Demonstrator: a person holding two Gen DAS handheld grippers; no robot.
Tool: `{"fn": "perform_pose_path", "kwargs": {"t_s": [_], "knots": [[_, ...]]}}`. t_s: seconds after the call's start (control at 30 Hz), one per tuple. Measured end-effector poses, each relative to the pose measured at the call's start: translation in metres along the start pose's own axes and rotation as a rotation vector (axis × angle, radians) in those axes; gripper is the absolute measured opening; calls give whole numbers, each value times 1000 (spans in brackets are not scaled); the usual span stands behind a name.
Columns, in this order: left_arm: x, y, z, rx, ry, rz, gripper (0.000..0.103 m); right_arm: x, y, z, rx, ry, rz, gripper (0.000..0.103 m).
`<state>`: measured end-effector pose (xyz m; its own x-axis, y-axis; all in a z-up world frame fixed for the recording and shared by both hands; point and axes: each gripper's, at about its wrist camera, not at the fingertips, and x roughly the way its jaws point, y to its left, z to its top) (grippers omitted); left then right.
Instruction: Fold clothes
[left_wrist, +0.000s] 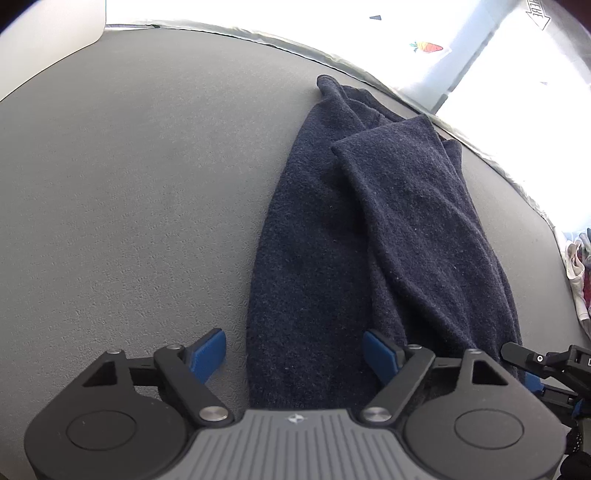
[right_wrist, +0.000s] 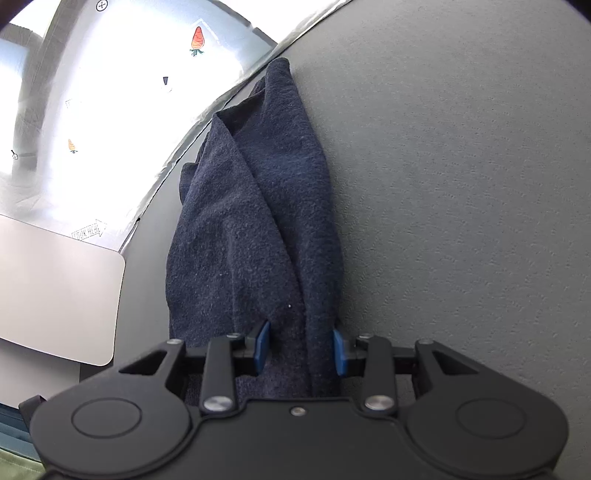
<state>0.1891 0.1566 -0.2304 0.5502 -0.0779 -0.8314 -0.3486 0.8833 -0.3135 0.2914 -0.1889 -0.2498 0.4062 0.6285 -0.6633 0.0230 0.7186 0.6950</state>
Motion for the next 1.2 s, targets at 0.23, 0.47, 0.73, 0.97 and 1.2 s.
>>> {"fn": "perform_pose_path", "kwargs": {"t_s": [0.23, 0.47, 0.73, 0.97, 1.2], "knots": [[5, 29, 1, -179, 61, -183, 31, 11, -24, -3, 194, 27, 126, 56], [7, 36, -2, -253, 93, -217, 34, 13, -39, -8, 273, 85, 181, 42], [7, -2, 3, -79, 84, -120, 29, 23, -38, -5, 314, 111, 221, 17], [-50, 34, 7, -463, 44, -407, 15, -22, -27, -12, 411, 24, 412, 14], [-139, 19, 12, -520, -31, -610, 15, -98, -5, -26, 532, 0, 596, 14]]}}
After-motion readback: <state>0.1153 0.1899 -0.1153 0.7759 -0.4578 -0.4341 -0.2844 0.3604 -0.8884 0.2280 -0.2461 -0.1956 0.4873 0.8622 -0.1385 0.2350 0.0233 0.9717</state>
